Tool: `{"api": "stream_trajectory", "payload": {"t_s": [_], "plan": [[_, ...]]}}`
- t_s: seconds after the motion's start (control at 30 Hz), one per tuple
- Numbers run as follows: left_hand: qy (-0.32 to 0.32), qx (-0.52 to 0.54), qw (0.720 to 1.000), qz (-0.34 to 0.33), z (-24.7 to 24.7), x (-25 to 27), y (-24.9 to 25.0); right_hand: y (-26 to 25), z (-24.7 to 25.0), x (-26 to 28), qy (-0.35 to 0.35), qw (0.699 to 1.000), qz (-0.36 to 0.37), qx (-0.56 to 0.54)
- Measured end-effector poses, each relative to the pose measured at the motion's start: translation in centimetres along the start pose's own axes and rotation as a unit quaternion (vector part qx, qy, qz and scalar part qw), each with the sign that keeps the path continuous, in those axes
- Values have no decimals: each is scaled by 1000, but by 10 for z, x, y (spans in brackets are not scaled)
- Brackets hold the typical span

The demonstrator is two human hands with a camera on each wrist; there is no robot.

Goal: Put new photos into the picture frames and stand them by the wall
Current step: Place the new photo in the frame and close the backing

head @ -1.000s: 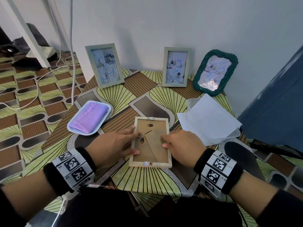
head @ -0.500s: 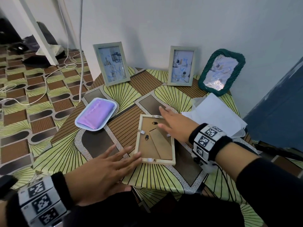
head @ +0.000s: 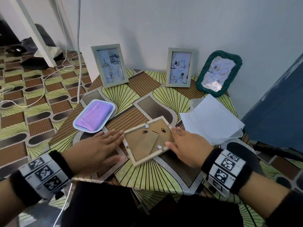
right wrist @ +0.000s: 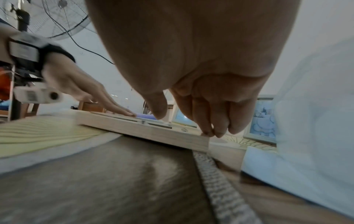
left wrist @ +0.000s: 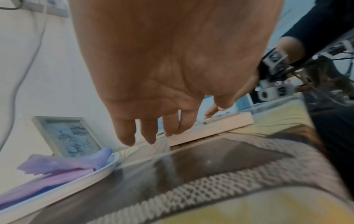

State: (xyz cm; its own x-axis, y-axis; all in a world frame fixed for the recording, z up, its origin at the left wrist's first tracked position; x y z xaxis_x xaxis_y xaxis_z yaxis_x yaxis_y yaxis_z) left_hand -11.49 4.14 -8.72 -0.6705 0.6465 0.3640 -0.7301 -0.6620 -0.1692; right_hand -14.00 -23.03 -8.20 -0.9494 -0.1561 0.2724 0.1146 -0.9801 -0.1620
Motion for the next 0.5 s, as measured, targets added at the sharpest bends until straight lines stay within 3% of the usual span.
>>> {"api": "stream_trajectory", "payload": {"t_s": [0.13, 0.33, 0.43, 0.5], "plan": [[-18, 80, 996, 25, 10, -24, -6, -9, -6, 27, 27, 999, 17, -2], [-27, 95, 994, 40, 13, -45, -7, -16, -7, 41, 63, 998, 20, -6], [-3, 86, 995, 47, 13, -43, -5, -14, 3, 37, 96, 995, 0, -12], [50, 66, 994, 67, 15, -36, -3, -11, 10, 31, 111, 993, -18, -34]]}}
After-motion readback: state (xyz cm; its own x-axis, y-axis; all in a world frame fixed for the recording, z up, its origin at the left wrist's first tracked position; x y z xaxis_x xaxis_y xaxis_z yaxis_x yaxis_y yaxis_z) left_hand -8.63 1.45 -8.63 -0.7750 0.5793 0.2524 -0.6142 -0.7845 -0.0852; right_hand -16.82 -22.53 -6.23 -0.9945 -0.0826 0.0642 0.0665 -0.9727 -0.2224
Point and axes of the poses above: each hand's wrist, its own x-axis away from the middle knuckle, its own z-axis out of the back of the hand, y = z × x, the point moved 5 cm from there along -x, towards the middle knuckle, and after that the axes turned 9 degrees about -x, right-handed, at the moved point
